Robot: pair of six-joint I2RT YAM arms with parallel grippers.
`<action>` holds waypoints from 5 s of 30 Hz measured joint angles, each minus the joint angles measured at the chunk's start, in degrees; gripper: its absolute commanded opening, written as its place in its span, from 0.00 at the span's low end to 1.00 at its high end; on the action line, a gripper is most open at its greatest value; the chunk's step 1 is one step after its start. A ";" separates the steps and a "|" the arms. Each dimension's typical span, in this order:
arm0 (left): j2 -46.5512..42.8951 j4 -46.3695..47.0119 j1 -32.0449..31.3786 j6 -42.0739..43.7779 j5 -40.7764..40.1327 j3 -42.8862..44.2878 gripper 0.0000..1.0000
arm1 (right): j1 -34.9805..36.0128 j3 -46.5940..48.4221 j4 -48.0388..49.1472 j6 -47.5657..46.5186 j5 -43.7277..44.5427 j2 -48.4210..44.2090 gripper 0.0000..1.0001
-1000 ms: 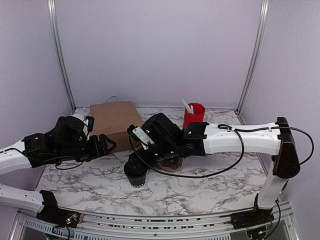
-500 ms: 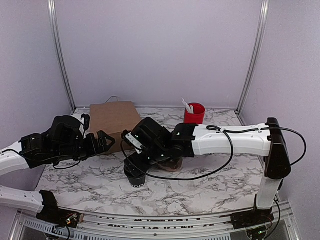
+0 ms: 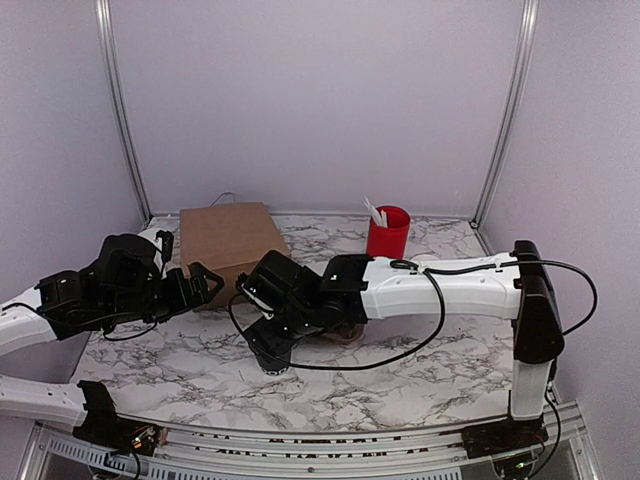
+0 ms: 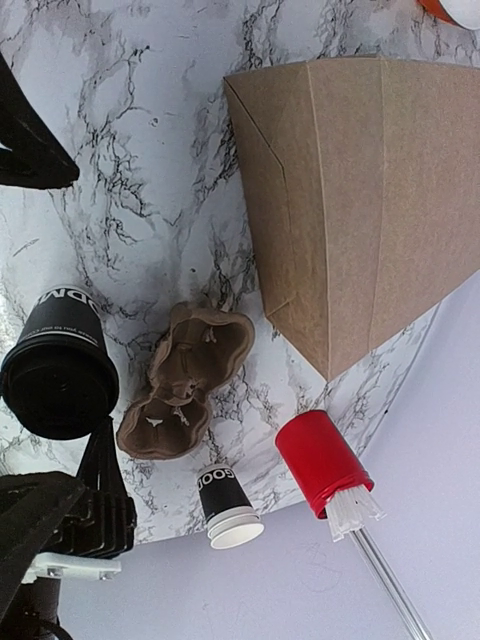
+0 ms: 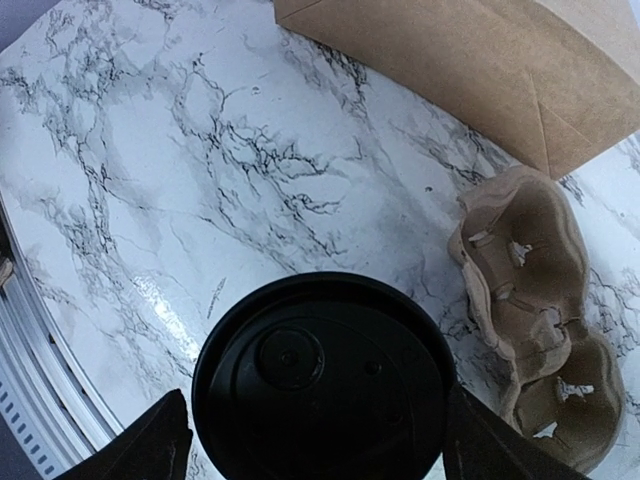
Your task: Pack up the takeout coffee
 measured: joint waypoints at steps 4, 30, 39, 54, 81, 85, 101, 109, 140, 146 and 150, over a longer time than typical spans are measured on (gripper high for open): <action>-0.15 0.00 0.04 0.00 0.13 -0.55 0.99 | 0.33 0.50 -0.72 0.04 0.96 0.35 0.80; -0.50 -0.04 0.57 -0.26 0.39 -1.07 0.99 | 1.25 0.61 -2.12 1.90 4.15 0.63 0.77; -0.50 -0.04 0.57 -0.28 0.63 -1.07 0.99 | 1.29 0.66 -2.08 1.97 4.72 0.85 0.70; -0.17 -0.02 0.63 -0.26 0.63 -1.07 0.99 | 1.29 -0.15 -2.56 3.61 5.64 0.04 0.65; 7.21 1.46 1.05 0.96 2.71 0.26 0.99 | -16.79 -41.81 -6.16 17.88 12.26 -38.60 0.64; 7.21 1.51 1.16 1.14 3.08 0.28 0.99 | -24.17 -45.20 -5.92 17.94 13.60 -42.42 0.65; 3.69 1.46 1.49 1.31 3.21 0.28 0.99 | -48.04 -47.17 -5.03 13.92 15.41 -44.61 0.65; 2.23 1.38 1.53 1.31 3.21 0.26 0.99 | -53.40 -47.39 -4.13 10.91 16.28 -44.59 0.75; 1.95 1.38 1.53 1.29 3.23 0.24 0.99 | -53.46 -45.90 -7.34 9.38 17.62 -46.18 0.92; 2.40 1.36 1.53 1.29 3.23 0.24 0.99 | -53.46 -45.09 -8.63 9.29 17.88 -47.34 0.92; 2.64 1.36 1.53 1.29 3.23 0.24 0.99 | -53.48 -43.80 -9.46 8.72 17.77 -47.95 0.91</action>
